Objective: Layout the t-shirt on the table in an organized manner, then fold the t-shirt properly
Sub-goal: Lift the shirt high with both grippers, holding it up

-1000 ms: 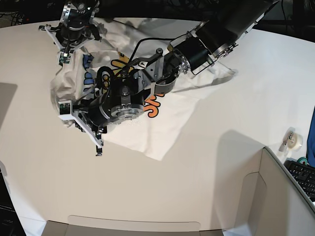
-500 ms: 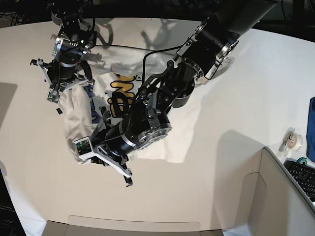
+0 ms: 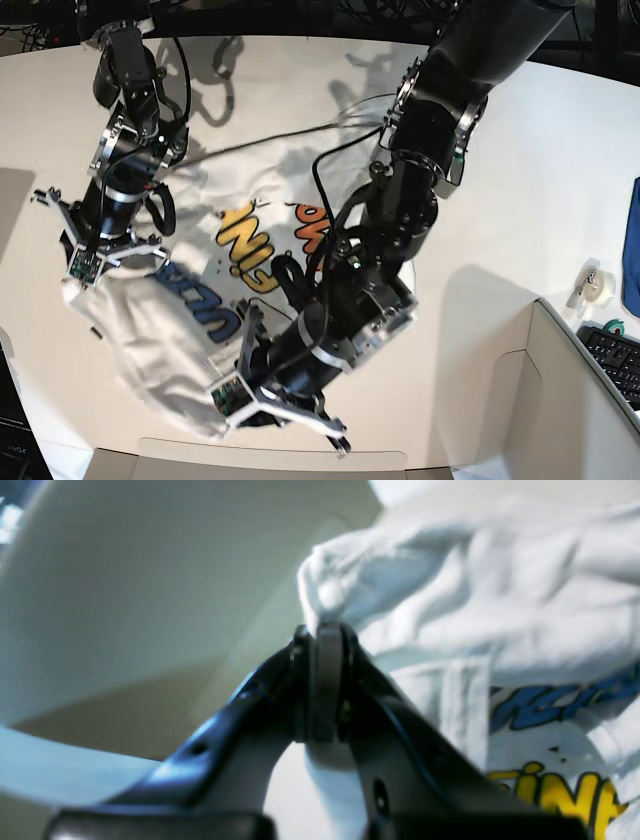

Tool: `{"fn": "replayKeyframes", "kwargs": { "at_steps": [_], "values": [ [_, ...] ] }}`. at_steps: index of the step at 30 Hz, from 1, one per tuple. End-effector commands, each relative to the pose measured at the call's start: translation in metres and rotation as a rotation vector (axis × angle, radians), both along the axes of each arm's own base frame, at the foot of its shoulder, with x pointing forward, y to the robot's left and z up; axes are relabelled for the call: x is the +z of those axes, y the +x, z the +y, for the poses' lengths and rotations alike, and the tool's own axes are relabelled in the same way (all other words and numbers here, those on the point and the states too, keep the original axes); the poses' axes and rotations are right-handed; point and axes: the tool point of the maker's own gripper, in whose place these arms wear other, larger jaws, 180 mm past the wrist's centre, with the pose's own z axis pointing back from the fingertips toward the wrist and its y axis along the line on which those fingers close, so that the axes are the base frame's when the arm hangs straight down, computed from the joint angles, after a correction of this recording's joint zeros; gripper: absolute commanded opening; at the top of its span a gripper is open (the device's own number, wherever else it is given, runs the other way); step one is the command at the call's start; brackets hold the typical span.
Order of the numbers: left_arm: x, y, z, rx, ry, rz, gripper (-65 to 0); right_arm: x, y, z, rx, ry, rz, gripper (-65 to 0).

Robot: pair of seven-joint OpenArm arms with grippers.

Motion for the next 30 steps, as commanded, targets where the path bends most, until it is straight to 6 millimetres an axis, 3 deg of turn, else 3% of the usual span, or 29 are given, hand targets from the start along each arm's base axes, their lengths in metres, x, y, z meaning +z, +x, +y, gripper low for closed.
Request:
{"fn": "replayKeyframes", "kwargs": {
  "at_steps": [1, 13, 18, 27, 30],
  "values": [
    [0.033, 0.001, 0.000, -0.006, -0.043, -0.076, -64.5, 0.036, 0.006, -0.003, -0.006, -0.060, -0.119, -65.0],
    [0.111, 0.023, 0.052, 0.115, -0.150, -0.208, -64.5, 0.145, 0.043, -0.012, -0.009, -0.200, -0.419, -65.0],
    [0.142, 0.028, 0.077, 0.166, -0.204, -0.257, -64.5, 0.184, 0.066, 0.005, 0.044, -0.302, -0.487, -65.0],
    [0.169, 0.032, 0.115, 0.241, -0.250, -0.306, -64.5, 0.252, 0.098, 0.052, 0.135, -0.455, -0.594, -65.0],
    [0.174, 0.036, 0.140, 0.310, -0.237, -0.325, -64.5, 0.270, 0.107, 0.071, 0.162, -0.474, -0.621, -65.0]
  ]
}}
